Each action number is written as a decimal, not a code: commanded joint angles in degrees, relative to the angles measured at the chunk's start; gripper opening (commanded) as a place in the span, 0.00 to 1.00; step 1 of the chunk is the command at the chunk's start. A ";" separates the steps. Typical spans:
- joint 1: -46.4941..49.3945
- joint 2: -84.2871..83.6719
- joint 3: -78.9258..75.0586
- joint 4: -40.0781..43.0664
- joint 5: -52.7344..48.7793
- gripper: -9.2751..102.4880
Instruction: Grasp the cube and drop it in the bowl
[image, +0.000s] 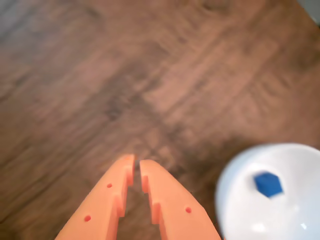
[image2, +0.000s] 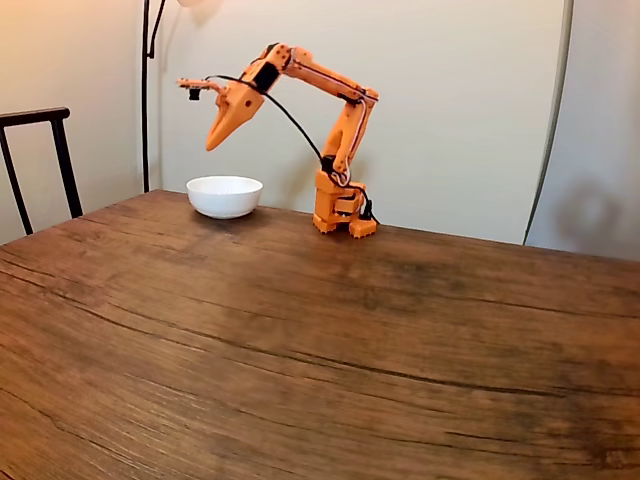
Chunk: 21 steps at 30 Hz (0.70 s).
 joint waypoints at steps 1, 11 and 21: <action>-7.03 2.11 -2.64 -0.09 -2.11 0.08; -19.78 11.51 1.32 2.81 -5.01 0.08; -24.96 41.22 21.18 10.28 -2.55 0.08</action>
